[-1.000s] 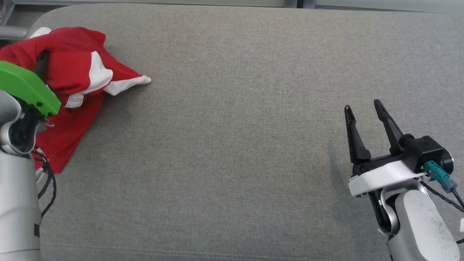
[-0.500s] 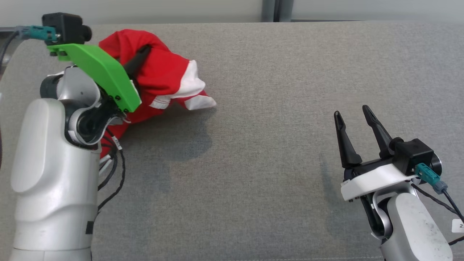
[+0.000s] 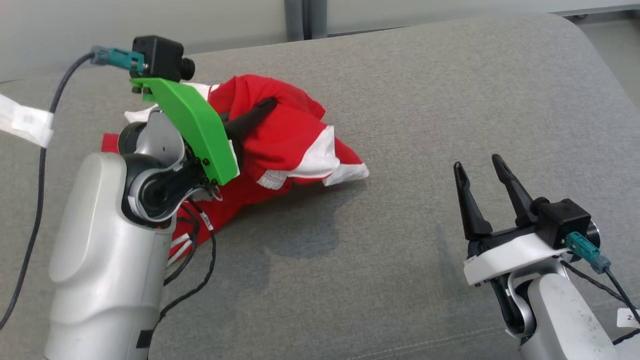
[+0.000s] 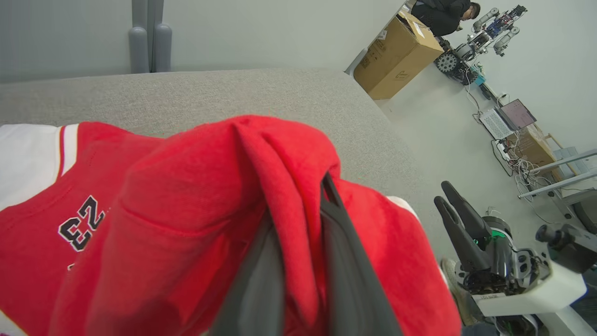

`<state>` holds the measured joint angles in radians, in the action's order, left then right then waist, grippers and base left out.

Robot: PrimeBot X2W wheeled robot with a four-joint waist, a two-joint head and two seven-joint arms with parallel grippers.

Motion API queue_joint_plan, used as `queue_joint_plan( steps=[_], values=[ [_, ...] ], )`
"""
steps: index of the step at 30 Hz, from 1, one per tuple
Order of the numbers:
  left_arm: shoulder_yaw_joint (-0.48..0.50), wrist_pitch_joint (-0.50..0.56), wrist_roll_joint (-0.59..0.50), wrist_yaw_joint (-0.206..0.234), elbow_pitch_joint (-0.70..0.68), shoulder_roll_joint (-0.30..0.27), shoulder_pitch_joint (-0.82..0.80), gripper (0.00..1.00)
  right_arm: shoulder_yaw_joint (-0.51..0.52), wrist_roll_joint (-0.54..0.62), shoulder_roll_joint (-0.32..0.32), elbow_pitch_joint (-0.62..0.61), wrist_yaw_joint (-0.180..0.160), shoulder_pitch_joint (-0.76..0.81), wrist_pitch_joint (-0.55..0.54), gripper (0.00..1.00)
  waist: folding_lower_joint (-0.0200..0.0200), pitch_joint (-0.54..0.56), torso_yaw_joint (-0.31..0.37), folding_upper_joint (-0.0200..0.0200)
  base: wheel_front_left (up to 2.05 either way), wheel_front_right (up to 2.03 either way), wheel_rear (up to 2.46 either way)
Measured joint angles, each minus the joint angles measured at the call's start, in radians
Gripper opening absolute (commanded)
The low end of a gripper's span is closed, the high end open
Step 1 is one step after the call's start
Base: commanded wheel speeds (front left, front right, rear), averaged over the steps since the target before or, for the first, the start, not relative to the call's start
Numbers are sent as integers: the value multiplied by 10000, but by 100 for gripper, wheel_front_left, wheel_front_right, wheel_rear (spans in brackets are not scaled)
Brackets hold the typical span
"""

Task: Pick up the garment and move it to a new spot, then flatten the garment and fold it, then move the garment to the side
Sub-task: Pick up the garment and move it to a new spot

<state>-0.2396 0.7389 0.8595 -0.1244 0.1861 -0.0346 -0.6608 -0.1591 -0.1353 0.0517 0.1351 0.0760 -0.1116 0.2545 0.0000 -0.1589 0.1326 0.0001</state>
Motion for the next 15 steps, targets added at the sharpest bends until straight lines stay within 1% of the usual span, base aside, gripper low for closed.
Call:
queue_joint_plan(
  steps=[5,9,15],
  values=[
    [-150,12,-36,0,86,-75,605,0,-15,-255,-33,-33,-159,49,0,100,0,-42,572,0,0,0,0],
    [-823,10,-21,0,144,-21,979,0,148,-257,-29,-54,-176,214,0,100,0,-136,861,0,0,0,0],
    [-1651,-221,328,0,-71,33,1171,0,-4,-253,-61,-52,-163,179,0,100,0,-229,1006,0,0,0,0]
  ],
)
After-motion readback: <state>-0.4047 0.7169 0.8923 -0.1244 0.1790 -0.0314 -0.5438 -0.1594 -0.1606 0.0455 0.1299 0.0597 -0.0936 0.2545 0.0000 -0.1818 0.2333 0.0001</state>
